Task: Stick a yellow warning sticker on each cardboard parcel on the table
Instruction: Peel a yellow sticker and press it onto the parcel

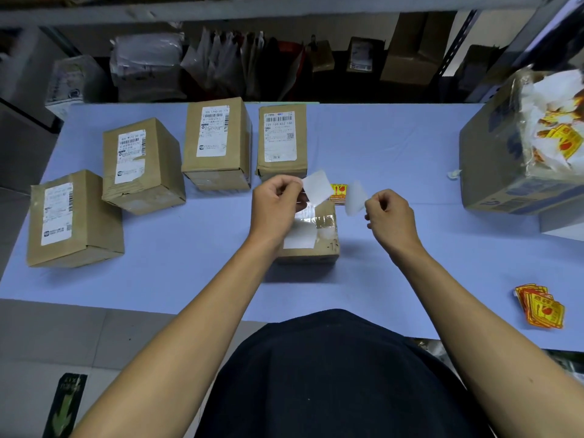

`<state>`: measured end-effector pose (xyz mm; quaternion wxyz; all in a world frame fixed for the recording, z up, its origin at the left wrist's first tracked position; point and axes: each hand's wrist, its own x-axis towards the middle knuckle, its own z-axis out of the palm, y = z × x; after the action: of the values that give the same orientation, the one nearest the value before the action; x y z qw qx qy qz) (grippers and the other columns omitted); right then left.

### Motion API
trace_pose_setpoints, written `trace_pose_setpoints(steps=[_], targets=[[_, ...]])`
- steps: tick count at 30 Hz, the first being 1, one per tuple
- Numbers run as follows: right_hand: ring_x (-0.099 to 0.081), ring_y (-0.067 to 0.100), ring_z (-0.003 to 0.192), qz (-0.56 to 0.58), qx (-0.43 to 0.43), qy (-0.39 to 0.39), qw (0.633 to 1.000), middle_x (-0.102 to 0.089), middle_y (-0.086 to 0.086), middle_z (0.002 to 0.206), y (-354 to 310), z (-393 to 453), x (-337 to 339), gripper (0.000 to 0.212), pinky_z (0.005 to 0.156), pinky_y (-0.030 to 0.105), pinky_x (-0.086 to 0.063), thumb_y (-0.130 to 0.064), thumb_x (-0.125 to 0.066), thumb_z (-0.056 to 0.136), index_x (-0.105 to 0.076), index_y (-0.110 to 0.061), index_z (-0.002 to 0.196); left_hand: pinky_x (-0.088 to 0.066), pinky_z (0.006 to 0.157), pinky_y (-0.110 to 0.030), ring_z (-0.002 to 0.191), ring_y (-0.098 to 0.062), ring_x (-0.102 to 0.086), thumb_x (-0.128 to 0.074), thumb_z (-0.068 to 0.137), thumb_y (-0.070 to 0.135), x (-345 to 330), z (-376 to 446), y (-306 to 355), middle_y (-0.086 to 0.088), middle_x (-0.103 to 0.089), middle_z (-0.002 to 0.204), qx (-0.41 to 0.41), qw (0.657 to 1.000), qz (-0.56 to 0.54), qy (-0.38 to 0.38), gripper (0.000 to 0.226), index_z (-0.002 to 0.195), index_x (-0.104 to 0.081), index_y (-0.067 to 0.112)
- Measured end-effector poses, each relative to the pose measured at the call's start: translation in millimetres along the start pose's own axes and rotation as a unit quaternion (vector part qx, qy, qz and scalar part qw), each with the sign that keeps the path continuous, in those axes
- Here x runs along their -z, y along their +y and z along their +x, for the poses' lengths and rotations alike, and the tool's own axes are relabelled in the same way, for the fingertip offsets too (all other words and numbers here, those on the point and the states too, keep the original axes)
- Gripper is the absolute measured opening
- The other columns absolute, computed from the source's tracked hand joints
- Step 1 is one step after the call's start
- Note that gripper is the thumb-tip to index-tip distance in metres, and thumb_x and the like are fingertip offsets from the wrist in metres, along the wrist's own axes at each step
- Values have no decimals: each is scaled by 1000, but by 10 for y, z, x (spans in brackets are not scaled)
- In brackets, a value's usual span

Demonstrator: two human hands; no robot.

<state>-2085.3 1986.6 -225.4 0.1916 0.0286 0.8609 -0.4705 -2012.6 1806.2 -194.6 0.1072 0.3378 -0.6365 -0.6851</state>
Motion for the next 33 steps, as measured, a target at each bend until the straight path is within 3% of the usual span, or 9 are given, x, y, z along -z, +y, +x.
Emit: trace_pose_setpoints(steps=[3,6,11,14,16,21,26,29,33], targets=[[-66,32,87,-28,-27,-7,999,-66,8,82,189,82,30,21,81,53,-57,-22,-48,91,-59,-8,81,-56,65,-24,66,-9,-66,-59,86,10,-28,8,-36,3,-71,68,10,1000,7,10,24,69,-72,22],[-60,29,77,-65,-41,-48,996,-65,17,83,363,136,39,28,70,38,-51,-18,-48,91,-62,7,90,-56,64,-24,66,-8,-67,-60,84,15,-68,-1,-73,4,-72,68,24,999,21,27,23,67,-73,24],[-63,31,83,-139,-56,-92,984,-68,9,81,548,160,55,18,69,34,-48,-15,-59,89,-67,-4,79,-56,66,-28,65,-8,-68,-61,83,17,-124,-37,-139,6,-72,67,48,997,52,42,23,66,-74,26],[-64,29,89,-144,-65,-99,982,-67,7,88,583,158,39,4,72,32,-49,-12,-69,84,-68,-8,86,-59,73,-37,68,-11,-68,-61,87,13,-145,-44,-176,6,-71,67,58,995,74,45,24,69,-73,23],[-63,27,88,-129,-64,-93,985,-64,3,87,568,128,36,12,73,33,-50,-14,-72,83,-65,-11,92,-59,78,-39,71,-12,-68,-60,89,11,-152,-47,-194,6,-71,69,62,993,89,45,22,73,-72,20],[-61,18,82,-77,80,-3,994,-65,-4,87,338,-48,34,12,71,30,-46,-18,-63,87,-62,-17,100,-59,68,-28,66,-7,-69,-59,91,9,-173,-48,-244,-1,-72,77,74,991,96,53,21,76,-71,16],[-53,12,84,-139,299,40,943,-58,-10,91,-126,-258,-165,12,61,29,-41,-29,-63,86,-61,-22,96,-60,68,-33,69,-18,-72,-57,89,8,-271,-91,-247,-3,-72,74,108,991,59,48,17,78,-70,10],[-54,20,97,-198,315,5,928,-62,-2,98,-186,-290,-282,15,62,34,-47,-32,-63,88,-64,-19,97,-57,61,-29,64,-19,-69,-55,89,3,-289,-142,-199,-5,-70,68,167,984,-57,22,17,77,-67,7],[-56,22,93,-179,297,-9,938,-63,-3,94,-181,-309,-334,10,66,37,-49,-27,-62,88,-61,-20,96,-60,67,-31,68,-23,-71,-55,91,2,-242,-166,-123,-10,-72,74,236,951,-199,-14,14,82,-66,3]])
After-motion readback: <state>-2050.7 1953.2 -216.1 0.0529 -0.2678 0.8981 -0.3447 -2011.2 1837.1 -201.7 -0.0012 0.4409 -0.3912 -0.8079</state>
